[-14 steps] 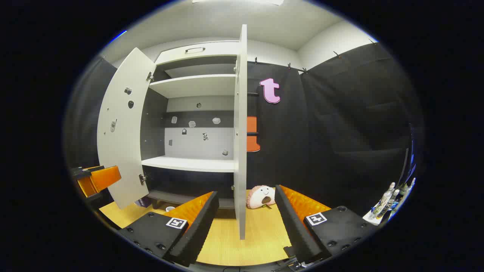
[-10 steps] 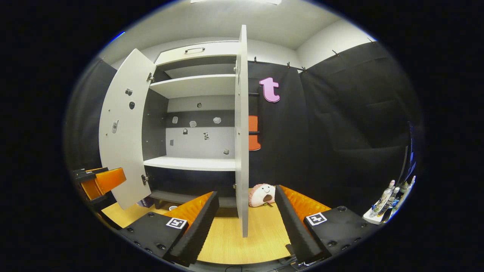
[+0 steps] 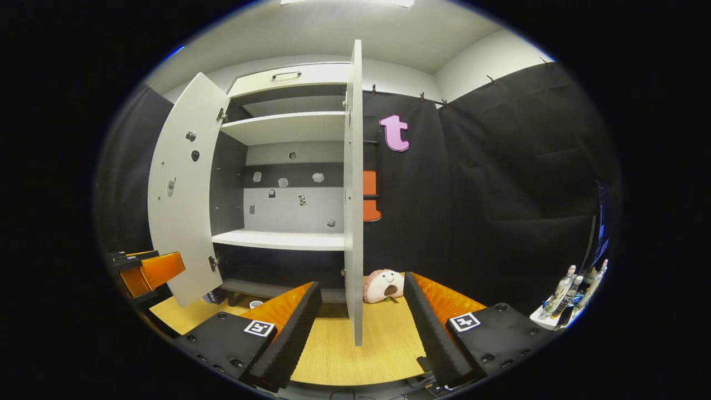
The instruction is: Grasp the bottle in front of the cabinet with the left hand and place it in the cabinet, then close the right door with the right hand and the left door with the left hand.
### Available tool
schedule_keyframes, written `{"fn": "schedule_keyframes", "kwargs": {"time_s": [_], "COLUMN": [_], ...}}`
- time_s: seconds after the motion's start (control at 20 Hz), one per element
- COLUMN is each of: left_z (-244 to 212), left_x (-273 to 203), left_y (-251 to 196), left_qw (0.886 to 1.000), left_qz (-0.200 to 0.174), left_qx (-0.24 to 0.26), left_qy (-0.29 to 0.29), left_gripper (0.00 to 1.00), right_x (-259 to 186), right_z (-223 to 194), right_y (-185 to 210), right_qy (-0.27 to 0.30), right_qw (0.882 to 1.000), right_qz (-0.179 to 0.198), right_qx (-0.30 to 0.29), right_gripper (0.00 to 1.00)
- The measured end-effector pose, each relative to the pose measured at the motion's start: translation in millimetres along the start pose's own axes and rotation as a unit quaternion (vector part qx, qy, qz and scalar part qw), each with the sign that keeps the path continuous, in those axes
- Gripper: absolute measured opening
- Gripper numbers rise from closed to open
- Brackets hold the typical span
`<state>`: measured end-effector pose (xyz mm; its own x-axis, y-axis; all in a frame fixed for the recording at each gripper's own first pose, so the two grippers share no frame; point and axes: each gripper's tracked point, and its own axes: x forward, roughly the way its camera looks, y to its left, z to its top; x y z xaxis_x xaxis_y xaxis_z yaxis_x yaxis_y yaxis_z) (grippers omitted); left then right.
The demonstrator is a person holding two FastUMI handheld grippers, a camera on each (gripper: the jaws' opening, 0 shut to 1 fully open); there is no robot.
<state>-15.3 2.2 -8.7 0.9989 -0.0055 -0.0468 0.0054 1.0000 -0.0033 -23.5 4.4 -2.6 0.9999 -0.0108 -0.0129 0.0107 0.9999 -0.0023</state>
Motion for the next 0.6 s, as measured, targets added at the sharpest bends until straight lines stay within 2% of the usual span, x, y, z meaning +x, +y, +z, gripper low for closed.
{"fn": "schedule_keyframes", "kwargs": {"time_s": [0.05,0.2,0.25,0.3,0.45,0.5,0.6], "left_z": [-3.0,-11.2,-15.1,-19.7,-38.8,-45.5,-62.9], "left_x": [-1.1,-1.1,-1.6,-0.3,5.5,8.2,13.1], "left_y": [1.6,2.6,4.0,6.6,9.4,8.8,5.2], "left_qw": [1.000,1.000,1.000,1.000,1.000,1.000,0.999], "left_qz": [0.002,-0.001,0.001,0.003,0.002,-0.001,-0.009], "left_qx": [0.000,0.000,0.004,0.009,0.018,0.015,0.011], "left_qy": [0.003,0.005,0.005,0.006,0.019,0.023,0.038], "left_gripper": [0.92,0.93,0.92,0.92,0.92,0.93,0.94], "right_x": [-1.5,-4.8,-6.1,-7.0,-9.7,-10.7,-12.9], "right_z": [-0.2,-3.1,-3.6,-4.3,-7.2,-8.6,-11.5], "right_y": [0.8,-0.9,-1.1,-1.7,-3.8,-3.9,-5.4], "right_qy": [0.001,0.004,0.004,0.005,0.008,0.009,0.013], "right_qw": [1.000,1.000,1.000,1.000,1.000,1.000,1.000], "right_qz": [0.001,0.000,-0.001,-0.002,-0.006,-0.007,-0.008], "right_qx": [-0.001,-0.002,-0.002,-0.003,-0.007,-0.009,-0.012], "right_gripper": [0.89,0.90,0.98,0.89,0.89,0.98,0.98]}}
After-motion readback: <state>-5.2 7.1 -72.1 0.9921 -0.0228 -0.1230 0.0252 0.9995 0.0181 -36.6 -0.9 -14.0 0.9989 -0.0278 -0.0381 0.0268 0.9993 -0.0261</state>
